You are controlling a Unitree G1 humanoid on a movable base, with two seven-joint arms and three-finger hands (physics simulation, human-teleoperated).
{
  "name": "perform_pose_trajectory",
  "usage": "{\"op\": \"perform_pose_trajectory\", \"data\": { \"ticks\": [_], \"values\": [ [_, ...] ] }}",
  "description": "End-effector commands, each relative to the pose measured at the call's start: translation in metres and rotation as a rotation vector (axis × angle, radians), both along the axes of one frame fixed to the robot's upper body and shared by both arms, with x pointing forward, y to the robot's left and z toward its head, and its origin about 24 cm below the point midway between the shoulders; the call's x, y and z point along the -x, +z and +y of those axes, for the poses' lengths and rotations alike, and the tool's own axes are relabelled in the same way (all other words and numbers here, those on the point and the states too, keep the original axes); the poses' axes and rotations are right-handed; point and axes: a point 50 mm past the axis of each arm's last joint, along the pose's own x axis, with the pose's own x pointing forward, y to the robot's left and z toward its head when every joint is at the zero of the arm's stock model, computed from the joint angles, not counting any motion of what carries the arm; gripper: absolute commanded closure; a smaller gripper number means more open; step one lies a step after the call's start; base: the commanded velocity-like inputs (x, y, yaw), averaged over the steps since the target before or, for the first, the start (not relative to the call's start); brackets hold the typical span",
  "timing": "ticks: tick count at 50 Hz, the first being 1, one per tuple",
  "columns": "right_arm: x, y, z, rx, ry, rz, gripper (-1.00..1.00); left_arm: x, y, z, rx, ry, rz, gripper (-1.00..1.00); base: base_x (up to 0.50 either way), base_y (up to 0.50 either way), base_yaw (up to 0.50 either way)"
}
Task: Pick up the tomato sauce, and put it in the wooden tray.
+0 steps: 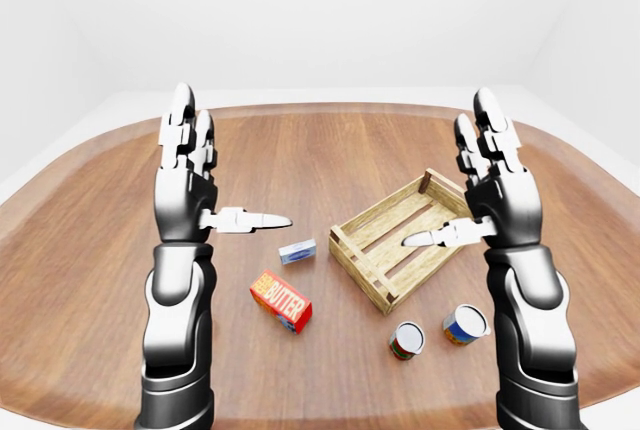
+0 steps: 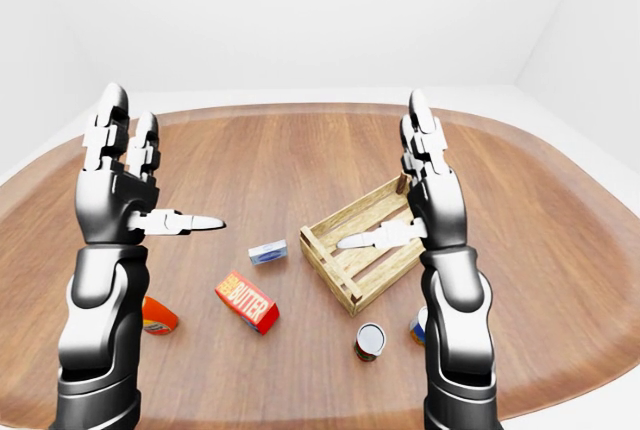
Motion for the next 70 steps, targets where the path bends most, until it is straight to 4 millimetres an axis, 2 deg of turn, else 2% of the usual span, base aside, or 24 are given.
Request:
{"op": "perform_pose_trajectory", "data": {
  "ticks": [1, 11, 15, 24, 30, 34, 45, 53, 61, 70],
  "values": [
    [0.002, -0.001, 0.003, 0.027, 0.001, 0.005, -1.0, 0.002, 0.003, 0.002, 0.002, 0.004, -0.012, -1.0, 0.0, 0.0, 0.0],
    [0.001, -0.008, 0.008, 0.092, -0.016, 0.036, -1.0, 0.002, 0.003, 0.003, 0.003, 0.006, -0.015, -1.0, 0.0, 0.0, 0.0],
    [0.006, -0.004, 0.012, 0.125, -0.015, 0.014, -1.0, 0.002, 0.005, 0.003, 0.002, 0.007, -0.021, -1.0, 0.0, 0.0, 0.0],
    [0.025, 0.023, 0.021, 0.175, 0.007, -0.127, -1.0, 0.003, 0.006, 0.003, -0.001, 0.01, -0.03, -1.0, 0.0, 0.0, 0.0],
    [0.043, 0.021, 0.023, 0.228, 0.016, -0.128, -1.0, 0.003, 0.006, 0.004, -0.003, 0.011, -0.029, -1.0, 0.0, 0.0, 0.0],
    [0.063, 0.023, 0.028, 0.295, 0.041, -0.136, -1.0, 0.002, 0.005, 0.003, -0.004, 0.01, -0.024, -1.0, 0.0, 0.0, 0.0],
    [0.084, 0.003, 0.029, 0.413, 0.043, 0.005, -1.0, 0.002, 0.001, 0.002, -0.007, 0.009, -0.008, -1.0, 0.0, 0.0, 0.0],
    [0.088, -0.012, 0.028, 0.423, 0.038, 0.108, -1.0, 0.0, -0.003, 0.001, -0.011, 0.008, 0.011, -1.0, 0.0, 0.0, 0.0],
    [0.096, -0.015, 0.029, 0.464, 0.037, 0.148, -1.0, 0.0, -0.003, 0.001, -0.012, 0.007, 0.013, -1.0, 0.0, 0.0, 0.0],
    [0.104, -0.03, 0.028, 0.47, 0.046, 0.259, -1.0, -0.001, -0.004, 0.0, -0.013, 0.005, 0.02, -1.0, 0.0, 0.0, 0.0]
  ]
}}
